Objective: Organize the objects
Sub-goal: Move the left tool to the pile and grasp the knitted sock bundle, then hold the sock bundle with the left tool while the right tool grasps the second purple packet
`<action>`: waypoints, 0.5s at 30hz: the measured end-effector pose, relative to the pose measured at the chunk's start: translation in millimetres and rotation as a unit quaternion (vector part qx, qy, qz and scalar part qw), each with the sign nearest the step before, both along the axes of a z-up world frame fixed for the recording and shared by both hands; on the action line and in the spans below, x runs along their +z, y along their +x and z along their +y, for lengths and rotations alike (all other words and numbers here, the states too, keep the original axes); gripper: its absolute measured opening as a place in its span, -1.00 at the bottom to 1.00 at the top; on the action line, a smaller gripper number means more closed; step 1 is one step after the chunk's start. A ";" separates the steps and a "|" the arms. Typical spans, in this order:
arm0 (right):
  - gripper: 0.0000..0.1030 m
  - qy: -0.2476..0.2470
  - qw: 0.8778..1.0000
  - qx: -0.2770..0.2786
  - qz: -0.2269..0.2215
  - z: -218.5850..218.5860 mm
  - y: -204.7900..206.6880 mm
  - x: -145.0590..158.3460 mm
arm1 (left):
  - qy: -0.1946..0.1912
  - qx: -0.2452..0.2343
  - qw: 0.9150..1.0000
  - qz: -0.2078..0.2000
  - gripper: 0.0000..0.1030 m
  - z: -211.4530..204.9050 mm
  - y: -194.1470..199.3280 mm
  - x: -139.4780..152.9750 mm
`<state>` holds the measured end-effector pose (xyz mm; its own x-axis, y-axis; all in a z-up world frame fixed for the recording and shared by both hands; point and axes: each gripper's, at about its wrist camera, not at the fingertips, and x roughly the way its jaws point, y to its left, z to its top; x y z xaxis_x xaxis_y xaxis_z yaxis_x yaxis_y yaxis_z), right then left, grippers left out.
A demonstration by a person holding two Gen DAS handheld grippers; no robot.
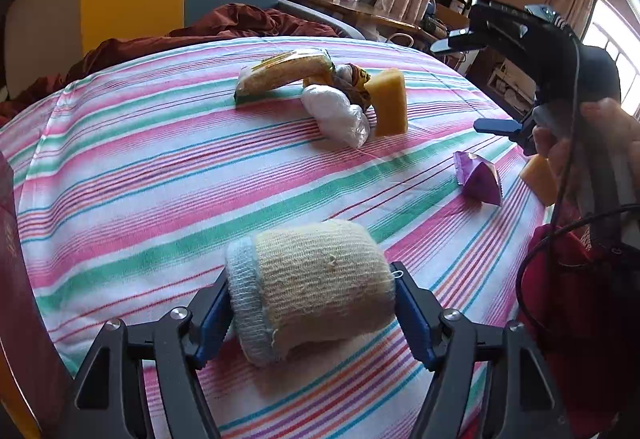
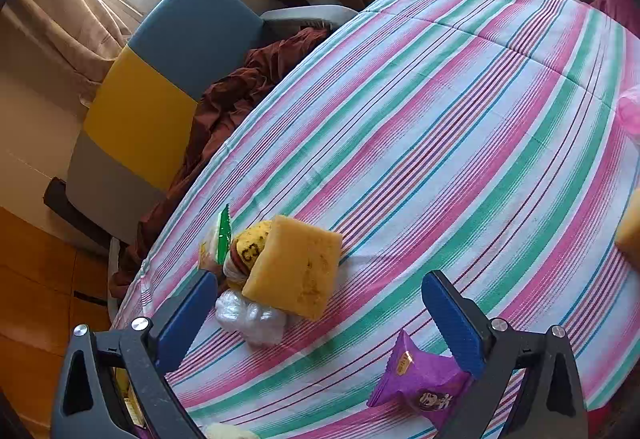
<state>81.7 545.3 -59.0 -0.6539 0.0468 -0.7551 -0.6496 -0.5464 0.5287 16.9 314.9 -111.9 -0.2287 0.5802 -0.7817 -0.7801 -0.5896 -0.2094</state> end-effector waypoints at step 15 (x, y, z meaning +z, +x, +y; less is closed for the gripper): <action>1.00 -0.026 0.992 -0.005 -0.120 7.3 13.2 -28.4 | 0.006 0.002 1.000 0.000 0.43 -17.7 9.4 -1.3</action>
<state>94.8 552.6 -87.4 -0.4539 0.0088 -0.8910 -0.7656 -0.5154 0.3850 26.3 297.2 -113.2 -0.2311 0.5881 -0.7750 -0.7782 -0.5899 -0.2156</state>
